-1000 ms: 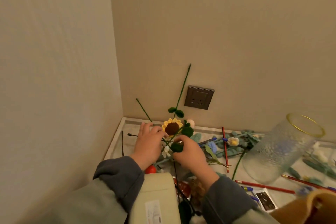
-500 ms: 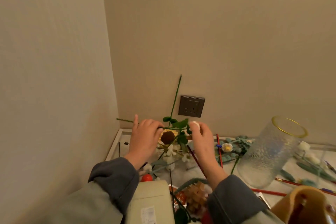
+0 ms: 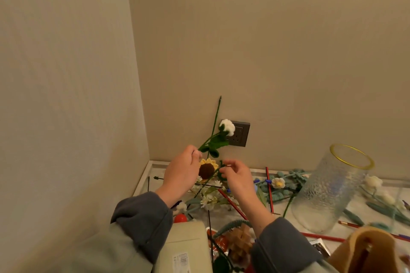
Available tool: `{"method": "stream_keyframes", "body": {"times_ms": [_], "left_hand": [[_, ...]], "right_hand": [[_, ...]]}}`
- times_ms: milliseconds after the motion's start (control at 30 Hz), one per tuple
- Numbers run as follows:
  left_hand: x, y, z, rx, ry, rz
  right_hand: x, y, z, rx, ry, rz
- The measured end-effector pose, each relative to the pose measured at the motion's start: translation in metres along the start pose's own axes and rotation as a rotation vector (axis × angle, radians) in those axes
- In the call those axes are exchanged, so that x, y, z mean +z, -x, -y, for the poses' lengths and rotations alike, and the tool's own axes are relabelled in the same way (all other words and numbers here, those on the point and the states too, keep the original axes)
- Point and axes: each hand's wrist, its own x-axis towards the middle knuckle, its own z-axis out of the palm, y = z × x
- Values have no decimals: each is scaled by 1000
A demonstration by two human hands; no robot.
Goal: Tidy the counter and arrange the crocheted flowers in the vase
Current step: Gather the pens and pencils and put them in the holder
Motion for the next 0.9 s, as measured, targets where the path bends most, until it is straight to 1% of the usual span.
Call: {"method": "stream_keyframes", "body": {"times_ms": [133,200,300,433,567,667,800,900], "left_hand": [[1,-3,10,-104,122,41],[2,-6,16,-144,145,46],[3,-8,25,-159,146,5],[6,-15,36,-191,205,2],[9,-17,42,-225,273,16],[10,-18,45,-237,290,18],[10,-18,46,-243,318,0],[8,-17,44,-230,376,-49]], "right_hand": [[10,-6,-10,-64,247,65],[18,-11,-14,-91,432,141],[29,-15,-20,-119,714,220],[39,-21,-30,-131,880,284],[41,-24,-35,-156,938,284],[41,-28,-33,-221,905,233],[41,-29,-32,-225,875,233],[40,-29,-31,-242,777,139]]}}
